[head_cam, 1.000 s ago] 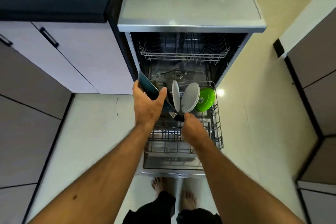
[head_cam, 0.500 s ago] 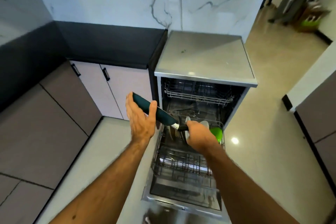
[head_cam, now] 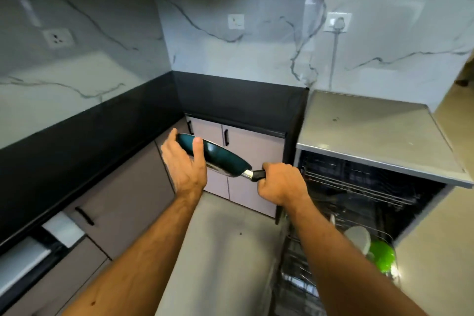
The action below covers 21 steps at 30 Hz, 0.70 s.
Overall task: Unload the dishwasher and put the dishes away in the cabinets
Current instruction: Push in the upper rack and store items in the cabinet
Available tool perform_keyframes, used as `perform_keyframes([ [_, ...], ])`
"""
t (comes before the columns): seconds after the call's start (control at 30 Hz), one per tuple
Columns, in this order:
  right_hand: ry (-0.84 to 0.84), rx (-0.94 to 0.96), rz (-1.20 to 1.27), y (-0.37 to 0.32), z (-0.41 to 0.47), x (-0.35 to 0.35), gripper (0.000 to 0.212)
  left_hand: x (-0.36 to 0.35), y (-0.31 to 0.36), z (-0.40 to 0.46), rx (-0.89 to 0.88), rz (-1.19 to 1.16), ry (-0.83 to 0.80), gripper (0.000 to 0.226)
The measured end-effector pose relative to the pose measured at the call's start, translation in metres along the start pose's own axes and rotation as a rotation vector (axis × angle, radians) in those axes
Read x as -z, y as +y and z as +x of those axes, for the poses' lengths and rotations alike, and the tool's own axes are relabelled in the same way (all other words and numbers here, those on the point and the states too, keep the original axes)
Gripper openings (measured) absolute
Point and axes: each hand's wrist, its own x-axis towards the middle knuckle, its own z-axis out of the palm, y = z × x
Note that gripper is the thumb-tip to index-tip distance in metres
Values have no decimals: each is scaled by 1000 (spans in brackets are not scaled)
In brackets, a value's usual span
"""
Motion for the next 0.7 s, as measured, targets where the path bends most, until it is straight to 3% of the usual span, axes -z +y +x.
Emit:
perform_keyframes([
  [0.4, -76, 239, 7, -126, 104, -10, 14, 90, -62, 114, 18, 78, 273, 52],
  [0.7, 14, 365, 34, -176, 229, 11, 8, 96, -90, 220, -44, 90, 348, 59],
])
